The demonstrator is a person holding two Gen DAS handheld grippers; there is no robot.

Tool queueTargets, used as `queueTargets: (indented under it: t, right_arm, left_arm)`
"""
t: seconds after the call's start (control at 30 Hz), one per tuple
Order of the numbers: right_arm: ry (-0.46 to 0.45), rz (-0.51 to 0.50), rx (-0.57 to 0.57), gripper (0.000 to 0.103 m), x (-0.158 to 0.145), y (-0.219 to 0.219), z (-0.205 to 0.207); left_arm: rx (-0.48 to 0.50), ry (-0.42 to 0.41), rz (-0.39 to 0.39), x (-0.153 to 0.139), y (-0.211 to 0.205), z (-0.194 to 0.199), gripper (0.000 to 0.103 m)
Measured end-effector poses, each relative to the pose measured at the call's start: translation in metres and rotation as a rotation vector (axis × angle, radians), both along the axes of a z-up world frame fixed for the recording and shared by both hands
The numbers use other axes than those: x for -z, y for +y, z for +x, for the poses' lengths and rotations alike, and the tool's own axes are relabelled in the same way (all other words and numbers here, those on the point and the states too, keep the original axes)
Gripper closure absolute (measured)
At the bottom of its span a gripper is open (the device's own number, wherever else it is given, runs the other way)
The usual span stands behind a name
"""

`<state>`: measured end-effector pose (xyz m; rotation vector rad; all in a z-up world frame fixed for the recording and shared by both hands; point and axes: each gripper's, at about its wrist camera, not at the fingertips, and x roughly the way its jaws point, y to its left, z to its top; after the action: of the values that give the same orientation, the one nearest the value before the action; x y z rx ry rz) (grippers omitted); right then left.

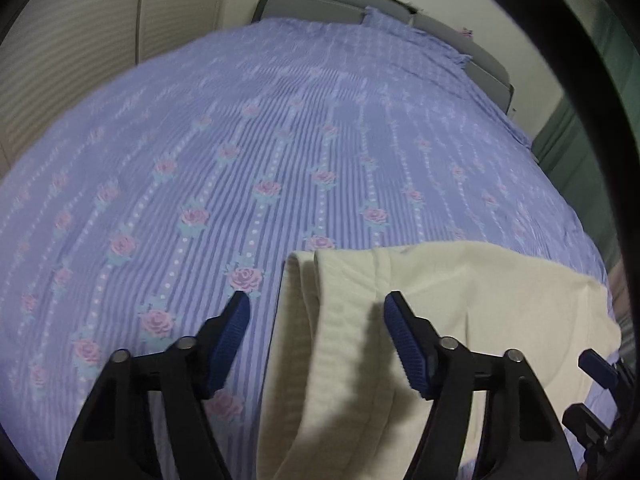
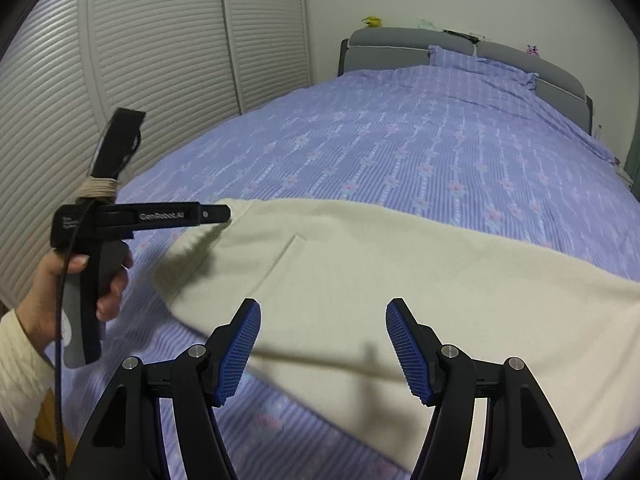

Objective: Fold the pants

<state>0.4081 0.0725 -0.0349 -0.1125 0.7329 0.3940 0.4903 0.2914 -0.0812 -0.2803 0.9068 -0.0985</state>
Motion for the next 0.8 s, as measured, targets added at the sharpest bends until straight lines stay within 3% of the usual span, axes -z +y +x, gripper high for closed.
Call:
queueTargets:
  t: [0.07,0.1,0.13,0.2,0.33,0.43,0.53,0.57,0.7,0.8]
  right_arm:
    - [-0.002,-0.003,-0.004,0.037,0.001,-0.001,0.002]
    - [-0.003,-0.005,-0.003,0.037,0.002,-0.003,0.001]
    - [-0.003,-0.008,-0.001,0.037,0.003,-0.004,0.001]
    - [-0.002,-0.01,0.009,0.037,0.005,-0.007,0.002]
    - [-0.003,0.026,0.014,0.037,0.004,-0.013,0.002]
    - [-0.02,0.044,0.013,0.038,-0.001,-0.011,0.003]
    - [-0.051,0.05,0.017,0.038,-0.009,-0.006,0.002]
    - [-0.061,0.047,0.02,0.038,-0.012,-0.004,0.003]
    - [-0.056,0.025,0.022,0.038,-0.015,0.001,0.008]
    - [-0.048,0.0,0.028,0.038,-0.013,-0.002,0.009]
  left_arm:
    - [-0.001,0.022,-0.049,0.006,0.001,0.006,0.06]
    - [0.002,0.039,-0.078,0.007,0.0,0.008,0.075]
    - [-0.007,0.057,-0.093,0.009,-0.002,0.01,0.079]
    - [-0.037,0.02,-0.022,0.003,-0.004,0.004,0.091]
    - [-0.028,-0.082,0.088,-0.02,-0.019,-0.012,0.095]
    - [-0.077,-0.128,0.083,-0.035,-0.012,-0.013,0.095]
    - [-0.143,-0.138,0.029,-0.042,0.005,0.0,0.095]
    - [-0.148,-0.132,0.044,-0.041,0.004,0.008,0.095]
    - [-0.13,-0.038,0.226,-0.011,-0.013,0.026,0.094]
    - [-0.132,-0.016,0.191,0.002,-0.004,0.02,0.092]
